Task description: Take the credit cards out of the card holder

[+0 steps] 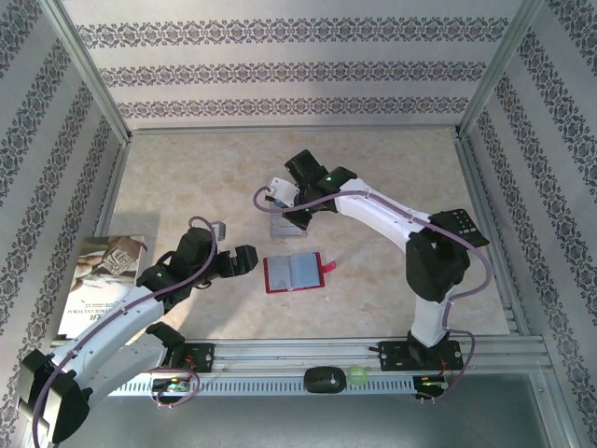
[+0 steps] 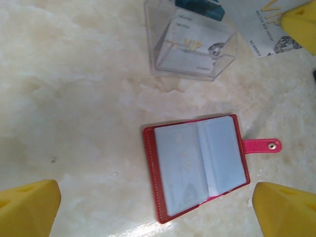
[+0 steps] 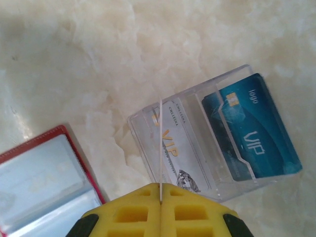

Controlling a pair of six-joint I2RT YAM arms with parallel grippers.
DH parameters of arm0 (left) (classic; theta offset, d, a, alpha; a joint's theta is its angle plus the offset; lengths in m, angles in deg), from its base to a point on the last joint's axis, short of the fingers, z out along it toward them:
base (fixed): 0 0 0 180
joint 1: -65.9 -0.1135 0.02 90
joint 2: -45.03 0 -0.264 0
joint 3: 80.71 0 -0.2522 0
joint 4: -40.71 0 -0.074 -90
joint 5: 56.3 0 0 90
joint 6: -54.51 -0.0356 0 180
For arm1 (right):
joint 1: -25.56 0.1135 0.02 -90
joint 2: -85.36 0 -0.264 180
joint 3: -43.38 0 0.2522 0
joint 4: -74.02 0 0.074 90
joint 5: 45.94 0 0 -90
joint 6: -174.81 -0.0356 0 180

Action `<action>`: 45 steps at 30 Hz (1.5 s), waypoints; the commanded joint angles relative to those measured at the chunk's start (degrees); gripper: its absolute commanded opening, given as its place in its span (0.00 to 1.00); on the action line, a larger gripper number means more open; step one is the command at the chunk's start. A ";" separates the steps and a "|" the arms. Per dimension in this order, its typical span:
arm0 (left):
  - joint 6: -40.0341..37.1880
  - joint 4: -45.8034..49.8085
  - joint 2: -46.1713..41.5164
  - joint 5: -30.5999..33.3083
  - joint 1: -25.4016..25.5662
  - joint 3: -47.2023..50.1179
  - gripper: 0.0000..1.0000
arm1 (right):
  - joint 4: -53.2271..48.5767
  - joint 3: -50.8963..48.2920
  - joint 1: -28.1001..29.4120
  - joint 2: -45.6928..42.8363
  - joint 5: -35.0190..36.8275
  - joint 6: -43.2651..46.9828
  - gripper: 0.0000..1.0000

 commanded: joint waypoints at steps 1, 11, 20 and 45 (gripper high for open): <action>0.83 4.37 -0.75 0.81 -1.17 1.20 1.00 | -4.16 3.62 -0.90 2.97 -0.12 5.31 0.00; 0.72 4.12 1.47 0.26 -2.05 1.68 1.00 | -5.18 7.29 -1.85 7.69 1.82 10.10 0.00; 0.68 2.58 4.01 -0.37 -3.03 2.19 1.00 | -6.10 9.63 -2.02 10.98 2.51 12.83 0.00; 0.59 0.42 7.27 -2.17 -4.82 2.47 1.00 | -8.70 9.74 -2.00 10.62 3.67 14.63 0.00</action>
